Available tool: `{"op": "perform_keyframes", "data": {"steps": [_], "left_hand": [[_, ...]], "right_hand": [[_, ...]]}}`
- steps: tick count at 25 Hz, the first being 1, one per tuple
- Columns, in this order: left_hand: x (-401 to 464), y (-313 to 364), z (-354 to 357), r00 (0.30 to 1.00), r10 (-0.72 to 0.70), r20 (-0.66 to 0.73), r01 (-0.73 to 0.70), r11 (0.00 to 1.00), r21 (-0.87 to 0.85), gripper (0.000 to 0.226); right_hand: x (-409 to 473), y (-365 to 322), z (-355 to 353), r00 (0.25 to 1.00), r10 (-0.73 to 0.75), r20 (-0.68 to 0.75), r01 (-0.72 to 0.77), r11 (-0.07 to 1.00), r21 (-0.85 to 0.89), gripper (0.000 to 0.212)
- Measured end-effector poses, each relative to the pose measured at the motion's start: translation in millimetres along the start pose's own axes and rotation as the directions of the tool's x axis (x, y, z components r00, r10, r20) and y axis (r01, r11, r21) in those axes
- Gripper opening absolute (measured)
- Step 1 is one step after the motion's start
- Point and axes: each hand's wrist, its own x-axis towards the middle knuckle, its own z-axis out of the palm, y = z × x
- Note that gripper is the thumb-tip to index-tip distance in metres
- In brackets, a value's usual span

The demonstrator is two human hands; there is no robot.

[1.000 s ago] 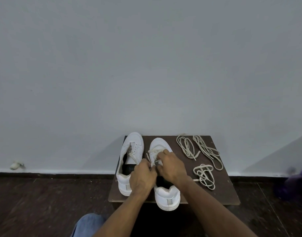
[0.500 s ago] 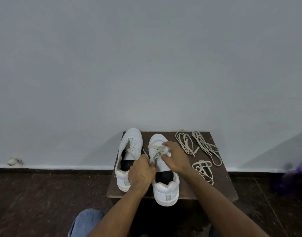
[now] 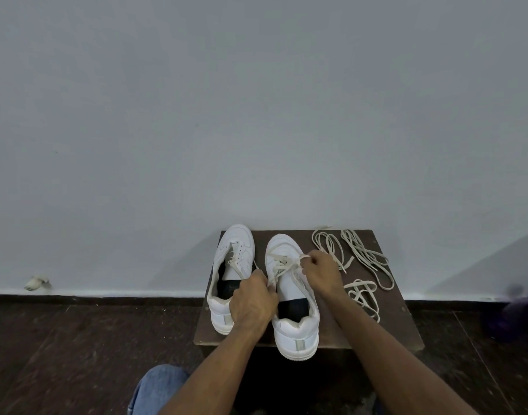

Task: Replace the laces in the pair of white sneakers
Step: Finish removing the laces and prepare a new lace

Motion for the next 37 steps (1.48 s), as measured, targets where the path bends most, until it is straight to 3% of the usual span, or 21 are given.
{"op": "perform_keyframes", "data": {"steps": [3, 6, 9, 14, 17, 18, 20, 22, 24, 25, 27, 29, 33, 34, 35, 37], "left_hand": [[0, 0, 0, 1.0, 0.002, -0.002, -0.002, 1.0, -0.001, 0.018], [-1, 1, -2, 1.0, 0.0, 0.002, 0.0, 1.0, 0.003, 0.017], [-1, 0, -2, 1.0, -0.003, 0.016, 0.003, 1.0, -0.003, 0.017], [0, 0, -1, 1.0, -0.003, 0.014, 0.002, 1.0, 0.011, 0.017], [0, -1, -1, 1.0, 0.002, 0.008, -0.002, 1.0, 0.014, 0.018], [0, -1, -1, 1.0, 0.003, 0.01, -0.004, 1.0, 0.017, 0.019], [1, -2, 0, 1.0, 0.001, 0.012, -0.001, 1.0, 0.019, 0.02], [1, -2, 0, 1.0, 0.002, 0.014, -0.003, 1.0, 0.024, 0.021], [1, -1, 0, 1.0, 0.008, 0.013, -0.009, 0.999, 0.038, 0.021], [1, -1, 1, 1.0, 0.012, 0.011, -0.013, 0.999, 0.041, 0.02], [2, -1, 2, 1.0, 0.018, 0.005, -0.018, 0.999, 0.037, 0.017], [2, -2, 2, 1.0, 0.028, 0.003, -0.028, 0.999, 0.04, 0.014], [2, 0, 3, 0.999, 0.043, 0.007, -0.043, 0.998, 0.052, 0.013], [2, 0, 2, 0.999, 0.04, 0.01, -0.04, 0.998, 0.05, 0.013], [2, -1, 2, 0.999, 0.035, 0.014, -0.035, 0.998, 0.048, 0.013], [2, -2, 0, 0.999, 0.026, 0.018, -0.027, 0.999, 0.042, 0.014]], "right_hand": [[-14, -1, -3, 0.983, -0.157, 0.097, 0.163, 0.985, -0.057, 0.009], [-26, -7, 0, 0.907, -0.343, 0.243, 0.396, 0.892, -0.22, 0.028], [-33, -17, 5, 0.859, -0.412, 0.303, 0.503, 0.787, -0.357, 0.022], [-35, -14, 7, 0.844, -0.482, 0.235, 0.526, 0.66, -0.536, 0.021], [-34, -6, 10, 0.823, -0.474, 0.314, 0.549, 0.52, -0.654, 0.031], [-32, -3, 11, 0.833, -0.45, 0.321, 0.539, 0.534, -0.651, 0.031], [-26, 2, 16, 0.866, -0.413, 0.282, 0.5, 0.71, -0.496, 0.024], [-27, 2, 20, 0.919, -0.346, 0.186, 0.381, 0.902, -0.203, 0.015], [-30, -6, 15, 0.976, -0.218, 0.013, 0.213, 0.965, 0.156, 0.008], [-30, -13, 5, 0.992, -0.107, -0.06, 0.122, 0.915, 0.385, 0.006], [-26, -31, -24, 0.993, 0.066, -0.095, 0.026, 0.67, 0.742, 0.004], [-16, -42, -48, 0.997, 0.057, -0.052, 0.016, 0.503, 0.864, 0.015], [-14, -47, -50, 0.997, 0.06, 0.039, -0.059, 0.386, 0.921, 0.019], [-15, -44, -44, 0.996, 0.086, 0.017, -0.055, 0.466, 0.883, 0.017], [-16, -38, -36, 0.997, 0.068, -0.025, -0.023, 0.63, 0.776, 0.016], [-20, -20, -18, 0.997, -0.081, -0.005, 0.077, 0.931, 0.358, 0.017]]}}
